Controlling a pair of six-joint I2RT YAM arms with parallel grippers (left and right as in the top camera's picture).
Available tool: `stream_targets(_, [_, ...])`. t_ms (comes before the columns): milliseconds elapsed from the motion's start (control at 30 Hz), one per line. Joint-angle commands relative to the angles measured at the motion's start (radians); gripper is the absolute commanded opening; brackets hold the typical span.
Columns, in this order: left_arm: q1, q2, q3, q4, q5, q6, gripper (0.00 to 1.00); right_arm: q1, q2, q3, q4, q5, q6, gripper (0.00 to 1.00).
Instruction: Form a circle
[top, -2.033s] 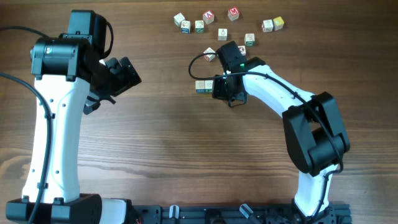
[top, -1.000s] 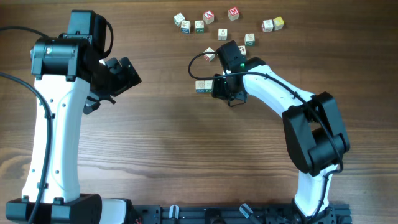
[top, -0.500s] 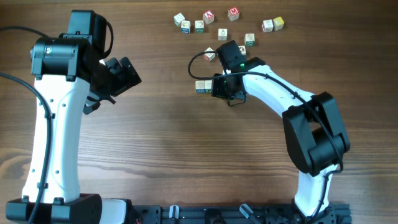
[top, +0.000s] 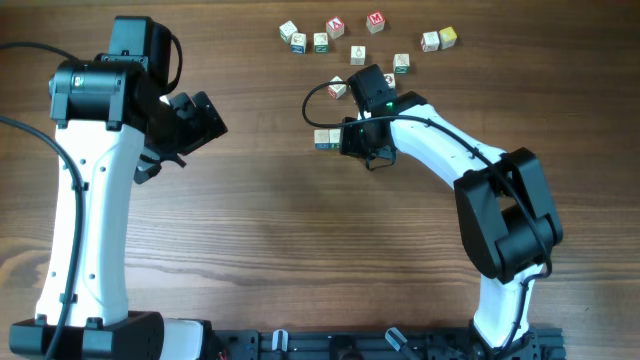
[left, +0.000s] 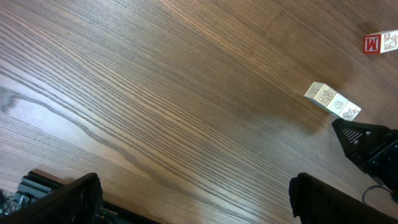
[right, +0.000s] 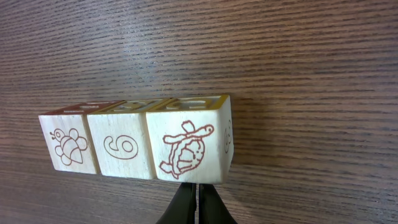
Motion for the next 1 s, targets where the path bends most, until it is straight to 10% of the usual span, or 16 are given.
stream_targets(0, [0.001, -0.007, -0.003, 0.003, -0.010, -0.006, 1.00, -0.007, 0.016, -0.010, -0.006, -0.011, 0.005, 0.05])
stream_targets(733, [0.001, -0.007, -0.003, 0.003, -0.010, -0.006, 1.00, -0.007, -0.259, -0.001, -0.255, 0.275, 0.032, 0.05])
stream_targets(800, [0.001, -0.007, -0.003, 0.003, -0.010, -0.006, 1.00, -0.007, -0.341, -0.001, -0.289, 0.341, 0.032, 0.15])
stream_targets(900, [0.001, -0.007, -0.003, 0.003, -0.010, -0.006, 1.00, -0.007, -0.459, -0.001, -0.329, 0.404, 0.035, 0.97])
stream_targets(967, [0.001, -0.007, -0.003, 0.003, -0.010, -0.006, 1.00, -0.007, -0.552, -0.001, -0.352, 0.437, 0.035, 1.00])
